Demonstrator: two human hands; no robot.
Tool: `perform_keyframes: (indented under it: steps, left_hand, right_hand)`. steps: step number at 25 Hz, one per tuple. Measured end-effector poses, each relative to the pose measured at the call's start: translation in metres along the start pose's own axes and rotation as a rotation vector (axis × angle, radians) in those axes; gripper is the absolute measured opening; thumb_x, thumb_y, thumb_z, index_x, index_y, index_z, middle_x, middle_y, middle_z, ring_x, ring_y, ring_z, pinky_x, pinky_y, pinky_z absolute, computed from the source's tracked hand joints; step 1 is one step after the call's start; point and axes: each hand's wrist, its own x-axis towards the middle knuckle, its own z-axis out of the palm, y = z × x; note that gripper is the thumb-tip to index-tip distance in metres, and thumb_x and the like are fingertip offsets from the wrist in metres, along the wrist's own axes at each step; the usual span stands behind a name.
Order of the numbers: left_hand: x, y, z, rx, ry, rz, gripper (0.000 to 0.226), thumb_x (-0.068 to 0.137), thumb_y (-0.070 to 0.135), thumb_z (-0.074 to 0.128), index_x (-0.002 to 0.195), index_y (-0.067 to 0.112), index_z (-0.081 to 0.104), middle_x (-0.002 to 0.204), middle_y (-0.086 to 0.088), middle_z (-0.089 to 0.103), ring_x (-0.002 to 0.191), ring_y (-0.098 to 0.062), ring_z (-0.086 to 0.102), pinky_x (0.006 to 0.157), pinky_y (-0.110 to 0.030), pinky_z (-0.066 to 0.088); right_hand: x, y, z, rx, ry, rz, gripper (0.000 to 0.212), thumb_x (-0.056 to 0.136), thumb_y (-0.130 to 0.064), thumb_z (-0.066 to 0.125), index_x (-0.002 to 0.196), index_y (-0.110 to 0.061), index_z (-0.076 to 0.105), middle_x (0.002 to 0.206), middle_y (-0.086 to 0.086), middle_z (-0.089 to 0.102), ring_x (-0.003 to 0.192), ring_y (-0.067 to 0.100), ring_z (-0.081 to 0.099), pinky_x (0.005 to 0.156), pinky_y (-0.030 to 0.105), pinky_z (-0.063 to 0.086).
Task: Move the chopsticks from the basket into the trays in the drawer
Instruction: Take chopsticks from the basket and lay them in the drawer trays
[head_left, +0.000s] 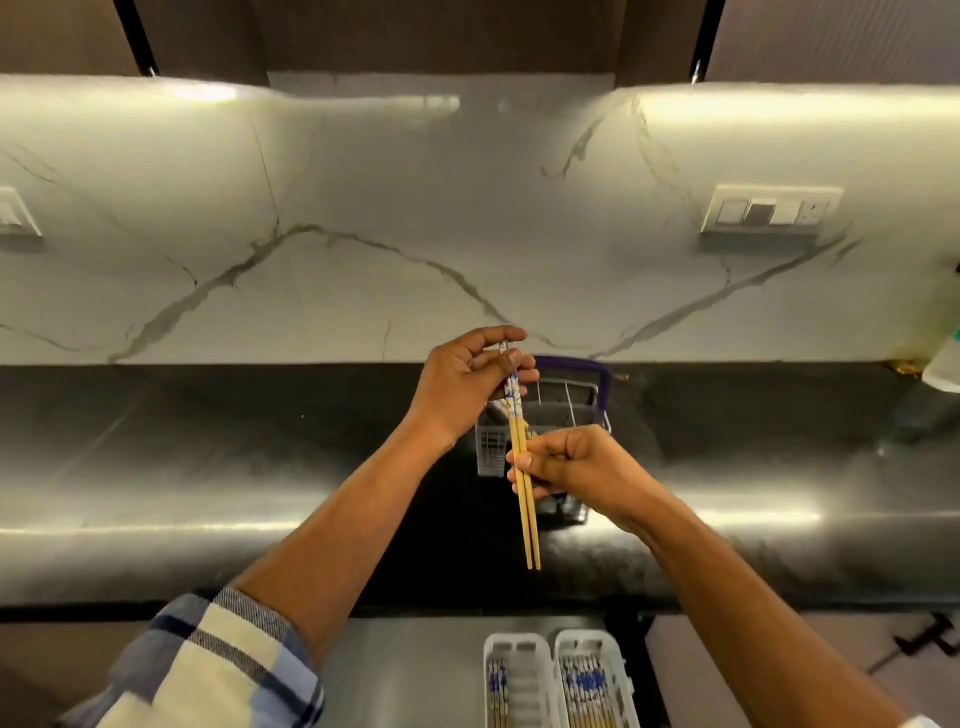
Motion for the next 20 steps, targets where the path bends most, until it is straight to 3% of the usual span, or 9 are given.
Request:
perform_keyframes:
  steps: [3, 7, 11, 15, 17, 20]
  left_hand:
    - [-0.024, -0.044, 0.004, -0.015, -0.003, -0.130, 0.021, 0.096, 0.002, 0.058, 0.115, 0.005, 0.064, 0.096, -0.015, 0.075, 0.082, -0.014, 0.076, 0.072, -0.024, 0.061]
    - [-0.066, -0.122, 0.008, -0.034, -0.049, -0.299, 0.021, 0.097, 0.000, 0.056, 0.117, 0.000, 0.063, 0.097, -0.019, 0.073, 0.082, -0.018, 0.076, 0.079, -0.031, 0.063]
    - [-0.112, -0.181, 0.010, 0.009, -0.093, -0.444, 0.022, 0.098, 0.003, 0.055, 0.118, 0.005, 0.063, 0.103, -0.018, 0.073, 0.088, -0.017, 0.076, 0.077, -0.025, 0.061]
    - [-0.146, -0.223, 0.009, 0.127, -0.124, -0.549, 0.022, 0.098, 0.008, 0.056, 0.118, 0.010, 0.064, 0.108, -0.017, 0.073, 0.098, -0.021, 0.074, 0.087, -0.032, 0.060]
    - [-0.154, -0.233, 0.002, 0.248, -0.124, -0.556, 0.030, 0.098, 0.018, 0.059, 0.127, 0.013, 0.062, 0.107, -0.013, 0.074, 0.102, -0.018, 0.071, 0.094, -0.033, 0.057]
    - [-0.153, -0.232, -0.014, 0.314, -0.056, -0.563, 0.047, 0.095, 0.032, 0.062, 0.140, 0.021, 0.051, 0.100, -0.006, 0.077, 0.109, -0.010, 0.068, 0.097, -0.026, 0.049]
  right_hand:
    - [-0.019, 0.041, 0.013, 0.004, -0.013, 0.126, 0.020, 0.093, -0.012, 0.065, 0.105, 0.001, 0.073, 0.095, 0.016, 0.077, 0.088, 0.023, 0.076, 0.079, 0.028, 0.061]
    - [-0.049, 0.111, 0.041, -0.023, -0.039, 0.318, 0.016, 0.092, -0.019, 0.065, 0.102, -0.009, 0.074, 0.094, 0.010, 0.077, 0.087, 0.018, 0.076, 0.084, 0.030, 0.060]
    - [-0.079, 0.177, 0.069, 0.016, -0.047, 0.448, 0.011, 0.094, -0.020, 0.063, 0.098, -0.018, 0.073, 0.094, 0.006, 0.077, 0.089, 0.014, 0.075, 0.088, 0.034, 0.060]
    - [-0.099, 0.225, 0.096, 0.036, -0.032, 0.587, 0.010, 0.095, -0.019, 0.063, 0.094, -0.018, 0.073, 0.093, 0.004, 0.077, 0.089, 0.014, 0.075, 0.089, 0.037, 0.059]
    - [-0.104, 0.241, 0.111, -0.053, 0.020, 0.619, 0.013, 0.095, -0.022, 0.063, 0.087, -0.020, 0.073, 0.088, 0.004, 0.076, 0.085, 0.016, 0.074, 0.086, 0.037, 0.060]
    - [-0.100, 0.264, 0.130, -0.264, 0.103, 0.646, 0.028, 0.096, -0.021, 0.060, 0.068, -0.018, 0.066, 0.070, 0.001, 0.068, 0.064, 0.015, 0.065, 0.065, 0.032, 0.059]
